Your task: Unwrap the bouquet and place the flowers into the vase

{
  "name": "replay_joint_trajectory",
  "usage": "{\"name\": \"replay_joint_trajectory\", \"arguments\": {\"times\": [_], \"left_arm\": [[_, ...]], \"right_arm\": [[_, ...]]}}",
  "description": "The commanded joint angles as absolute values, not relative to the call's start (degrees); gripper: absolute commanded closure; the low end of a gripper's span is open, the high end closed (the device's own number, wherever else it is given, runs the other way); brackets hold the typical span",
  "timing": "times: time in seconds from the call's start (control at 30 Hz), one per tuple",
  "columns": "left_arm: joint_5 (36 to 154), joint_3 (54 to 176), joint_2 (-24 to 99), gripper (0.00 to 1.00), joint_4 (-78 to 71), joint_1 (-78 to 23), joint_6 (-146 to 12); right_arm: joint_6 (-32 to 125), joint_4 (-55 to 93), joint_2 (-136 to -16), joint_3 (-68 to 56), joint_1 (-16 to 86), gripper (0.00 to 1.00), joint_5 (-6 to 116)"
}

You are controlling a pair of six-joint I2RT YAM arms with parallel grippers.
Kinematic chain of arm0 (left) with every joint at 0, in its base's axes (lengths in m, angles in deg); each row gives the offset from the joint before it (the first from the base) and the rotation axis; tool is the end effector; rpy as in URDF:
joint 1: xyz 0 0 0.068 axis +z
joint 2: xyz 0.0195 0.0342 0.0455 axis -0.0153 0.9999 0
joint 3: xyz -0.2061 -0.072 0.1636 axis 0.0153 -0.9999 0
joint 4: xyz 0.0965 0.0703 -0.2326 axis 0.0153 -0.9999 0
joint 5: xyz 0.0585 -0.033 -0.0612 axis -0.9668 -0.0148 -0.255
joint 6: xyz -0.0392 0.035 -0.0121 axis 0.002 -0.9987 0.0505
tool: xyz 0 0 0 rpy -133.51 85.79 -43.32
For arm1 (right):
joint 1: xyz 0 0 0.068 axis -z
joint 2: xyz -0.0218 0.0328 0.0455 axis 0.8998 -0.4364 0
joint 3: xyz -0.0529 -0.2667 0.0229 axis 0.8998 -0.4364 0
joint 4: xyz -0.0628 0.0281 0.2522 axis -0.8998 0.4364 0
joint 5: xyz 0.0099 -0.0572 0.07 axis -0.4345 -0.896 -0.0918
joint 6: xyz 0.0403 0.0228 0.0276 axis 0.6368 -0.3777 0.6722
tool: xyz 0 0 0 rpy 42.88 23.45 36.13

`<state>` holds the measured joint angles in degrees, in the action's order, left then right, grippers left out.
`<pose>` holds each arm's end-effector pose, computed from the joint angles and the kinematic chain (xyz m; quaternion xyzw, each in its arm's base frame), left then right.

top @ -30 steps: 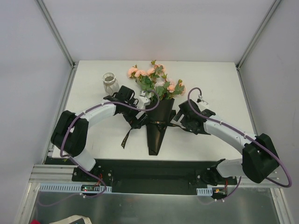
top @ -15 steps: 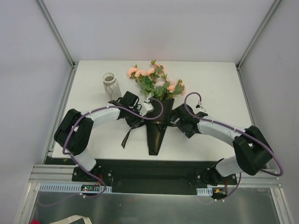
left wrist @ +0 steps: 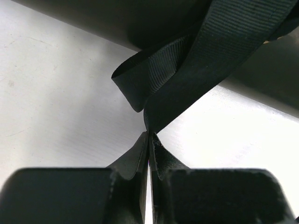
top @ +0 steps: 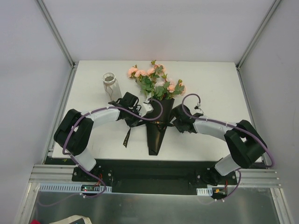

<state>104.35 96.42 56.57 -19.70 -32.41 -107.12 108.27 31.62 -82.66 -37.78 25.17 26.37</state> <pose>0.2742 -0.1807 0.1719 0.5134 0.7923 -0.1507 0.2932 0.2308 0.1700 0.1617 0.2920 0.8971 0.1227 0.3080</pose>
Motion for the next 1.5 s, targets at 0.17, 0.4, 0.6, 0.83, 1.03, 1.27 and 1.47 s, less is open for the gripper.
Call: {"name": "replay_joint_trajectory", "arguments": {"times": [0.17, 0.4, 0.6, 0.83, 1.03, 1.27, 1.47], "left_arm": [[98.35, 96.5, 47.23, 1.0, -24.57, -31.56, -105.34], [97.9, 96.33, 37.4, 1.0, -32.32, -19.27, -104.01], [96.85, 89.31, 27.47, 1.0, -34.88, -5.2, -107.96], [93.43, 84.46, 20.5, 1.0, -35.4, 7.72, -110.25], [94.29, 85.78, 20.59, 0.28, -36.19, 14.41, -110.96], [100.79, 88.14, 18.74, 0.01, -39.35, 14.59, -107.1], [104.49, 88.86, 20.67, 0.01, -41.56, 14.68, -104.63]], "right_arm": [[105.75, 38.47, -74.58, -36.0, 24.93, 0.97, 16.89], [94.94, 48.5, -59.13, -34.76, 29.04, 0.99, 5.27], [85.72, 51.85, -47.26, -38.98, 39.33, 0.99, 1.84], [77.1, 52.82, -41.26, -40.22, 48.83, 0.99, 0.17], [63.34, 51.78, -42.22, -36.88, 51.3, 0.14, 6.46], [48.21, 48.95, -46.08, -32.49, 20.48, 0.03, 8.43], [37.46, 50.79, -60.46, -26.43, -4.84, 0.03, 6.32]]}}
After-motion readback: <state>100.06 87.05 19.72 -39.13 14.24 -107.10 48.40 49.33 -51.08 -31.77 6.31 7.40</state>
